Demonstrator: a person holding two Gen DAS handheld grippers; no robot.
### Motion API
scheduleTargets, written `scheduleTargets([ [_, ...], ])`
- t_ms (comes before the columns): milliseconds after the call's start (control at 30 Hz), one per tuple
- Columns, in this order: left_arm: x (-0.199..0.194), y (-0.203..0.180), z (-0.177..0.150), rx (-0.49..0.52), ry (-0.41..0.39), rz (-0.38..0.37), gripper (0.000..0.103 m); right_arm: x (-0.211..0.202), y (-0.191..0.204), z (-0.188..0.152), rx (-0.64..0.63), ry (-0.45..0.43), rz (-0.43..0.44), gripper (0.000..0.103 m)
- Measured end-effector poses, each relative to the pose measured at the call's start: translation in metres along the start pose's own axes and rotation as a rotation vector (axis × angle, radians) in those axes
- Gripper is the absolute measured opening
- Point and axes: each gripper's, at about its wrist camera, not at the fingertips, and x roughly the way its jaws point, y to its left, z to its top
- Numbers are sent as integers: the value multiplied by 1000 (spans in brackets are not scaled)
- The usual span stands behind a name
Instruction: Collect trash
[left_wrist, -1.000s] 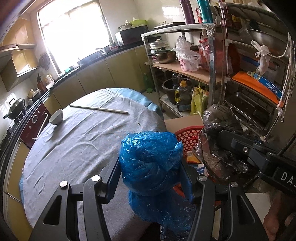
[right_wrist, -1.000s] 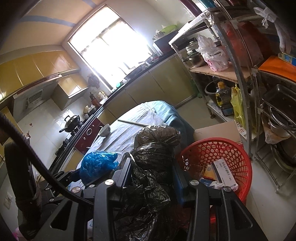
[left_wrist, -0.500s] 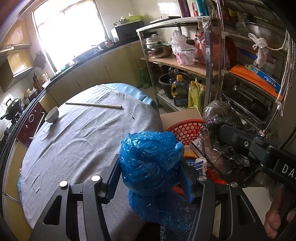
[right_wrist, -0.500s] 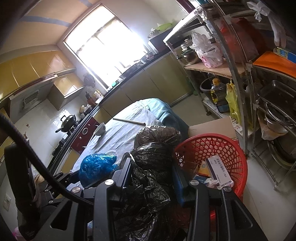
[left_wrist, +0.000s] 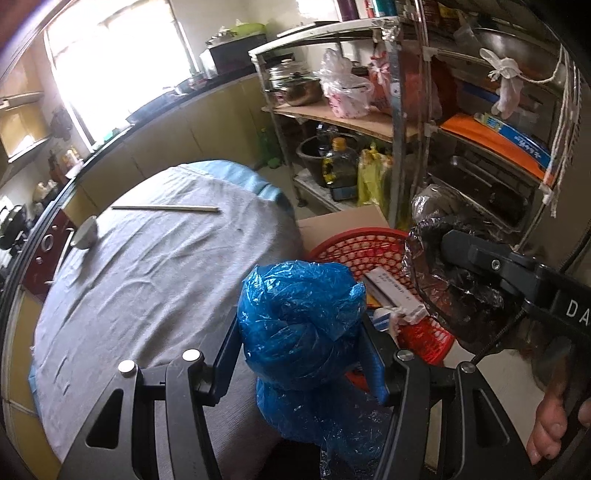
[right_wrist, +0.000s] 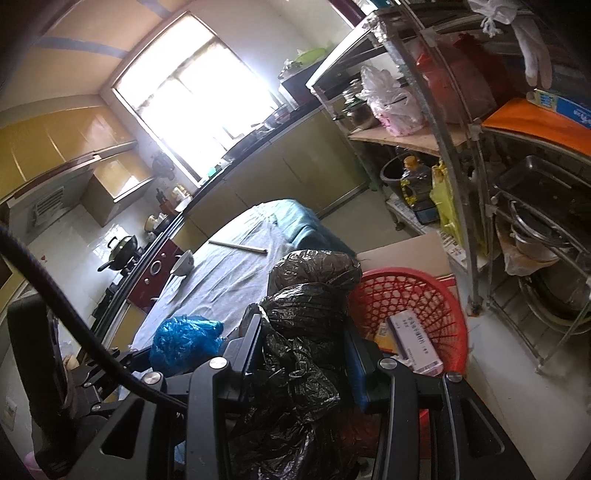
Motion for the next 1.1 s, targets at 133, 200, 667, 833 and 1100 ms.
scheduleTargets([
  [133,11,-6,14,0,13,-62,61,-7,-9,7,9,-24,-30,44],
  [200,15,-10,20,7,14,-86,61,-10,-13,9,11,-34,-51,44],
  [667,47,-22,21,40,58,-141,68,14,-44,4,81,22,-101,57],
  [833,30,-13,20,35,0,-93,71,12,-40,4,65,8,-103,57],
  [1100,-13,0,16,44,-106,19,73,9,-26,7,35,-5,-87,57],
])
